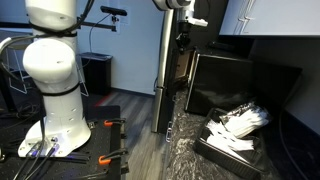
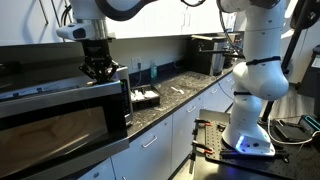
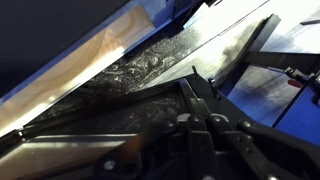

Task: Open the microwave door

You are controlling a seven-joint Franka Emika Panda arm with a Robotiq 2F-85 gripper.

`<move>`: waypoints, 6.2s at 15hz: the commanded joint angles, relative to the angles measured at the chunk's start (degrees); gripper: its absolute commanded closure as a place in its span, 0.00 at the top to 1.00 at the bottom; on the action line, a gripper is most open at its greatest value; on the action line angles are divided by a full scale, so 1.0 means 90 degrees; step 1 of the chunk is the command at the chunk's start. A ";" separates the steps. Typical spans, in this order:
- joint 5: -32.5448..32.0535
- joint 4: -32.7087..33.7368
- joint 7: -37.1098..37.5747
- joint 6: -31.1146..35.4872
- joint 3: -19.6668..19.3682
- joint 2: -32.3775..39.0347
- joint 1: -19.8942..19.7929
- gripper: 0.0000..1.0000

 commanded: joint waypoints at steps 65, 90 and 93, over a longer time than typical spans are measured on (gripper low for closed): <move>0.1452 0.3014 0.1596 -0.2564 0.0698 0.1850 0.1692 0.00; 0.2430 0.1095 0.3504 -0.2514 0.1102 0.0260 0.1436 0.01; 0.2439 0.1021 0.3575 -0.2507 0.1097 0.0191 0.1421 0.00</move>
